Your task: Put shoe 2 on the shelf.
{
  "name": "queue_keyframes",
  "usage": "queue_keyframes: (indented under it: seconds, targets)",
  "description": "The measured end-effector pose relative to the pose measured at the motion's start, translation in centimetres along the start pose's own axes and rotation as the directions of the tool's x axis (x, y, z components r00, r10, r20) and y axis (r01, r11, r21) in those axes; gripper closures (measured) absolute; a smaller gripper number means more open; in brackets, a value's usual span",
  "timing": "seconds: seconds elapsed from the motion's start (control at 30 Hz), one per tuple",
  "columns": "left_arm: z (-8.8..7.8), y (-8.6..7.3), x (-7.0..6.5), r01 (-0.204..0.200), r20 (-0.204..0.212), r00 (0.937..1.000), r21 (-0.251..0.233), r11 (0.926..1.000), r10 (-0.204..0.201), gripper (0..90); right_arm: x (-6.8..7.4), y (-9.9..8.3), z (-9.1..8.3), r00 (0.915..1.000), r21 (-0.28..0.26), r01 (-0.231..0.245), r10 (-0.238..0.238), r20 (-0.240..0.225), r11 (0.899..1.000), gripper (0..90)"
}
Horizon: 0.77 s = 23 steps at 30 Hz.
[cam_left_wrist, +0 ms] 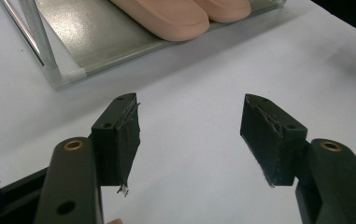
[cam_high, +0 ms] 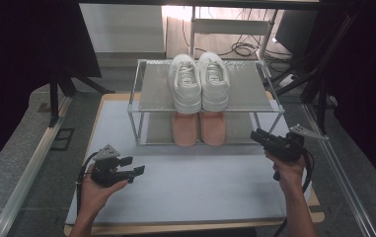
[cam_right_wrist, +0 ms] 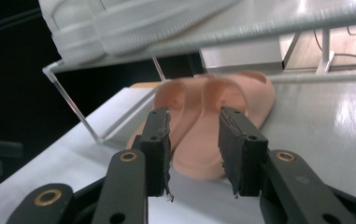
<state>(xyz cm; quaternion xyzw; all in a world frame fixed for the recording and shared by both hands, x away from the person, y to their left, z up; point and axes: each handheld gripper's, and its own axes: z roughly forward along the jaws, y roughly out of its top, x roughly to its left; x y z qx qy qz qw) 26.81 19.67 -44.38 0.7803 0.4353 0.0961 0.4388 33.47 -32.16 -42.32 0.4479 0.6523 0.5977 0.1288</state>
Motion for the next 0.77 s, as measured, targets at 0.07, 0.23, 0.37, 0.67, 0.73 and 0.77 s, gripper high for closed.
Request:
queue_keyframes:
  seconds: [0.07,0.23,0.37,0.67,0.73,0.77]
  targets:
    - [0.0,0.0,0.0,0.0,-0.001,1.0,0.0,1.0,0.0,38.1,-0.2,-0.6,-0.1,1.0,0.005,-0.002,0.002,0.004,1.0,63.1]
    - [0.1,0.0,-0.1,0.004,-0.003,1.0,0.001,1.0,-0.004,38.1,-0.9,-2.1,-0.1,0.9997,0.016,-0.021,0.021,0.012,1.0,62.4]
    - [0.0,0.0,-0.1,0.004,-0.002,1.0,0.0,1.0,-0.004,38.1,-1.0,-2.6,0.1,0.9996,0.036,-0.018,0.017,0.023,0.999,61.8]
    - [0.0,0.0,0.0,-0.002,-0.001,1.0,-0.003,1.0,0.002,38.1,-0.7,-2.5,0.1,0.9997,0.03,-0.006,0.005,0.022,1.0,60.7]
    - [-0.1,0.0,0.0,0.0,-0.001,1.0,-0.003,1.0,0.0,38.1,-0.7,-2.5,0.0,0.9997,0.03,-0.001,0.0,0.024,1.0,59.8]
    - [-0.1,0.0,0.0,0.002,0.0,1.0,-0.003,1.0,-0.002,38.1,-0.6,-2.5,0.0,0.9996,0.031,0.003,-0.004,0.027,1.0,59.5]
